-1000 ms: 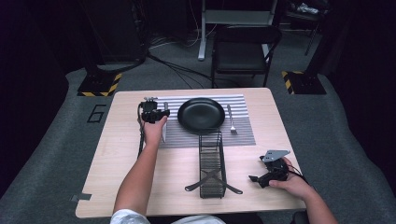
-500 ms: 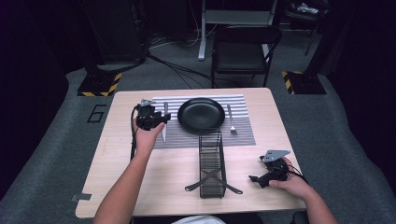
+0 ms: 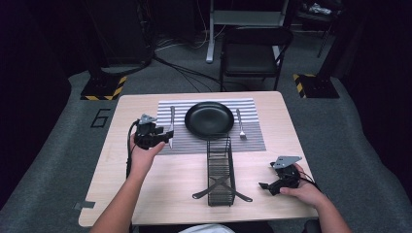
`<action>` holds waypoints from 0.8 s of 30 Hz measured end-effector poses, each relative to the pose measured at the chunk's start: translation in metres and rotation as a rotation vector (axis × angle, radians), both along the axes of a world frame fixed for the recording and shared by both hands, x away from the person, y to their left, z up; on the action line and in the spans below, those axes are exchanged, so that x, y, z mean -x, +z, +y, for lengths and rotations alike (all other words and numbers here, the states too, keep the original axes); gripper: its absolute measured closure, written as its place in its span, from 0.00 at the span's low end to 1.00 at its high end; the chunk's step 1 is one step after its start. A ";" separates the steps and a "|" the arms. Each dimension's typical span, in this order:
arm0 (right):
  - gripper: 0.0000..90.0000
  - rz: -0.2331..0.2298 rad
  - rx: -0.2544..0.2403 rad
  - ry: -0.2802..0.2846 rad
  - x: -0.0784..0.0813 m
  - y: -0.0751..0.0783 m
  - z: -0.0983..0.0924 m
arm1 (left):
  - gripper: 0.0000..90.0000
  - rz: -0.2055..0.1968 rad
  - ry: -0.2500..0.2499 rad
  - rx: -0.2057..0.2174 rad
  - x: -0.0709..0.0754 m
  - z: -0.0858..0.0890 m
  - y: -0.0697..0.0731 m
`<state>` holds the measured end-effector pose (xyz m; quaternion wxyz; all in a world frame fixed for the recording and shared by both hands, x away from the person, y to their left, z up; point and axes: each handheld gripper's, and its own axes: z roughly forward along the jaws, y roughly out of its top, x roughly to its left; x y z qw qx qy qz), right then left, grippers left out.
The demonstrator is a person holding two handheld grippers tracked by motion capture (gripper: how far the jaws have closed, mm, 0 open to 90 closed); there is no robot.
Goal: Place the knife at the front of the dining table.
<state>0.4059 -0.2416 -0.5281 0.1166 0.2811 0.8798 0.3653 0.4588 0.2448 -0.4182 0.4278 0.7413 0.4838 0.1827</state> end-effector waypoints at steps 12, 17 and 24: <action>0.00 0.001 0.000 -0.001 0.000 0.000 0.000 | 0.51 0.019 -0.005 -0.036 0.031 0.017 -0.024; 0.00 0.000 0.000 0.000 0.000 0.000 0.000 | 0.50 0.025 -0.001 -0.039 0.039 0.020 -0.040; 0.00 0.000 0.000 0.000 0.000 0.000 0.000 | 0.48 0.049 0.032 -0.065 0.040 0.026 -0.067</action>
